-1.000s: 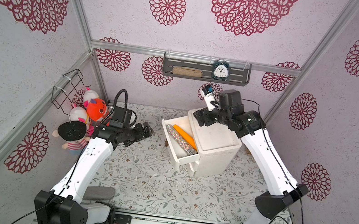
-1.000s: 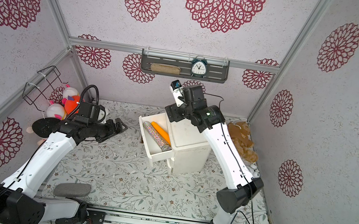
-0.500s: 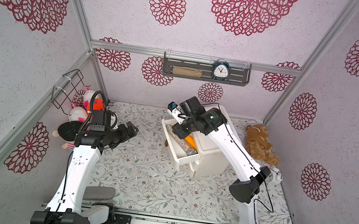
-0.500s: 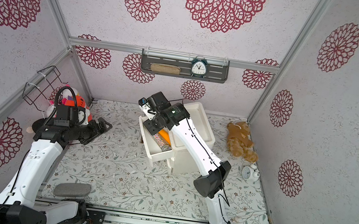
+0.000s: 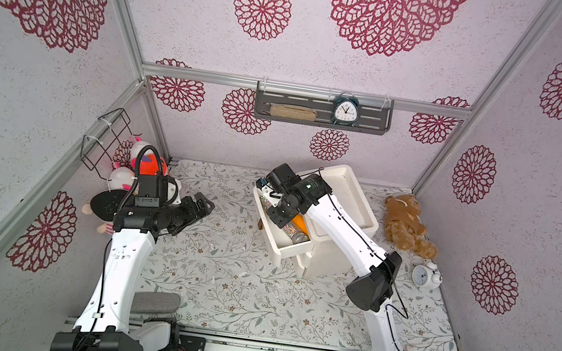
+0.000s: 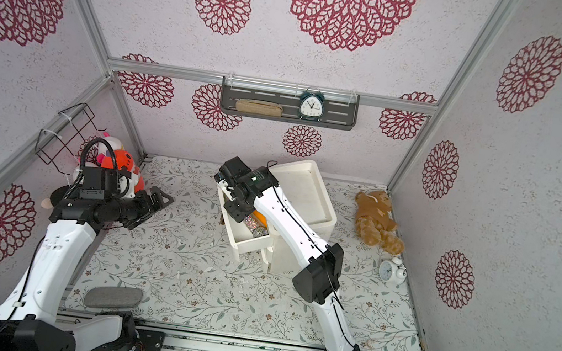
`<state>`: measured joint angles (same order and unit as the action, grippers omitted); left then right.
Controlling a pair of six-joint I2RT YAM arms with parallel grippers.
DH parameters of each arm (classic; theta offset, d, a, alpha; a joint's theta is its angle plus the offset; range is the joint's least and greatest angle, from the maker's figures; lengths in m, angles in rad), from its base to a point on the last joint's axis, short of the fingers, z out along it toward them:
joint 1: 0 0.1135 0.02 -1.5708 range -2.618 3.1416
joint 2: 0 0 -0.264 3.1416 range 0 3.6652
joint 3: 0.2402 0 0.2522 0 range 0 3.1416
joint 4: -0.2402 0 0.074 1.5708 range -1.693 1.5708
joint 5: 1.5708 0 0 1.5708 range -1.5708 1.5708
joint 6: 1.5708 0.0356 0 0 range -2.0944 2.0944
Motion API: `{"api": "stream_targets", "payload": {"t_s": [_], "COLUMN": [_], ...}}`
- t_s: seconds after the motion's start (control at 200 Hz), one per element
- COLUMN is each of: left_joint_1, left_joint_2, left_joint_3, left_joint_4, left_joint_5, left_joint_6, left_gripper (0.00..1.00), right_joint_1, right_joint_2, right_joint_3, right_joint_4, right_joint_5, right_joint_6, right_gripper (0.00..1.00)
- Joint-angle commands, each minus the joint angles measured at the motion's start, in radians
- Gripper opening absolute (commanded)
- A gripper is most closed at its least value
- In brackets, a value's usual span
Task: Take the microphone out of the drawer
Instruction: Pick up the microphone from the drawer.
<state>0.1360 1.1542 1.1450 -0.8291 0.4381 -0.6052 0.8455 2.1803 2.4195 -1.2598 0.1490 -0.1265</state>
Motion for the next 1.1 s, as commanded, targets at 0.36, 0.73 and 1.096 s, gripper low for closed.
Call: {"api": "stream_targets", "payload": {"t_s": [0.36, 0.73, 1.096], "left_joint_1": [0.010, 0.010, 0.005], "left_joint_2": [-0.018, -0.001, -0.007], "left_joint_3": [0.004, 0.046, 0.076], "left_joint_4": [0.019, 0.022, 0.087], "left_joint_5": [0.039, 0.071, 0.147], "left_joint_6": [-0.003, -0.018, -0.036], "left_gripper": [0.97, 0.97, 0.97], "right_joint_1": [0.003, 0.002, -0.034], "right_joint_2": [0.019, -0.037, -0.164], "right_joint_3": [-0.072, -0.108, -0.168], "right_joint_4": [-0.033, 0.030, 0.197], "right_joint_5": [0.111, 0.099, -0.019], "right_joint_6": [0.017, -0.006, -0.004], "right_gripper": [0.50, 0.22, 0.02]}}
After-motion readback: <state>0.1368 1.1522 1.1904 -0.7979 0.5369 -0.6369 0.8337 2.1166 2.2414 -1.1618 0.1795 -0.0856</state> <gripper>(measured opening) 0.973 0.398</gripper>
